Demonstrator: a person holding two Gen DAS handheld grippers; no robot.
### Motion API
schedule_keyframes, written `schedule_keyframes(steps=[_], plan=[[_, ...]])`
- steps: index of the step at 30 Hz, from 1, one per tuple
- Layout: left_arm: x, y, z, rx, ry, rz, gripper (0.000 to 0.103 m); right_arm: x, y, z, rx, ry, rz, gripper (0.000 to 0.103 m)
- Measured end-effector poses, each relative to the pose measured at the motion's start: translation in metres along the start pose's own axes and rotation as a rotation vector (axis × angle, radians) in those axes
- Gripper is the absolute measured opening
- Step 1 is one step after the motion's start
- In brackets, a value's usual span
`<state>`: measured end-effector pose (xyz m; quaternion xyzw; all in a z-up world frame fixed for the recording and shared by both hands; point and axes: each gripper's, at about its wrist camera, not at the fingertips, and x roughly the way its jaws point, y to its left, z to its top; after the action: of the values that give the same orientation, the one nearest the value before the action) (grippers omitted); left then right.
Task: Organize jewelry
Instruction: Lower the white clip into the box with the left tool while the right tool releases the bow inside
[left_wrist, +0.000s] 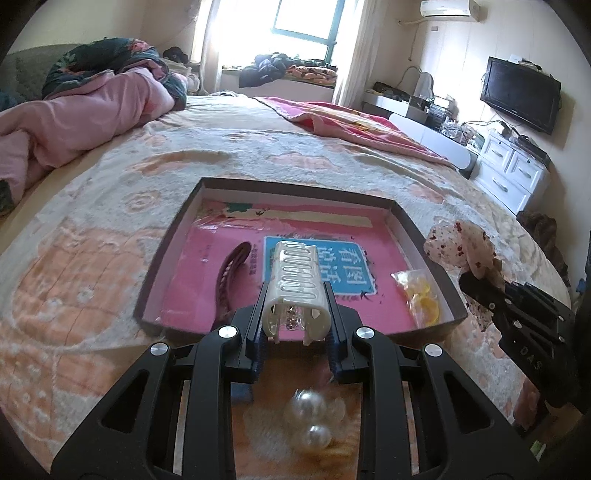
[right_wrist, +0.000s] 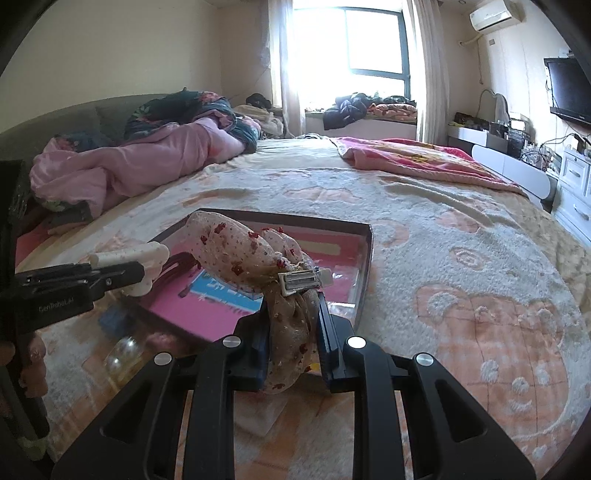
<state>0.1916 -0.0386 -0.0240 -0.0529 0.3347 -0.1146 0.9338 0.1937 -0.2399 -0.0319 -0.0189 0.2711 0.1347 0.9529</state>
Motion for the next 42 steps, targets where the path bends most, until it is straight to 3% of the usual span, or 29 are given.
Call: schedule_keyframes(steps=[29, 42], plan=[[0.057, -0.006, 0.015, 0.003, 0.086, 0.027, 0.019, 0.088, -0.027, 0.019, 0.012, 0.168, -0.039, 0.026], [0.062, 0.001, 0.010, -0.029, 0.112, 0.021, 0.019, 0.084, -0.029, 0.018, 0.050, 0.163, 0.006, 0.052]])
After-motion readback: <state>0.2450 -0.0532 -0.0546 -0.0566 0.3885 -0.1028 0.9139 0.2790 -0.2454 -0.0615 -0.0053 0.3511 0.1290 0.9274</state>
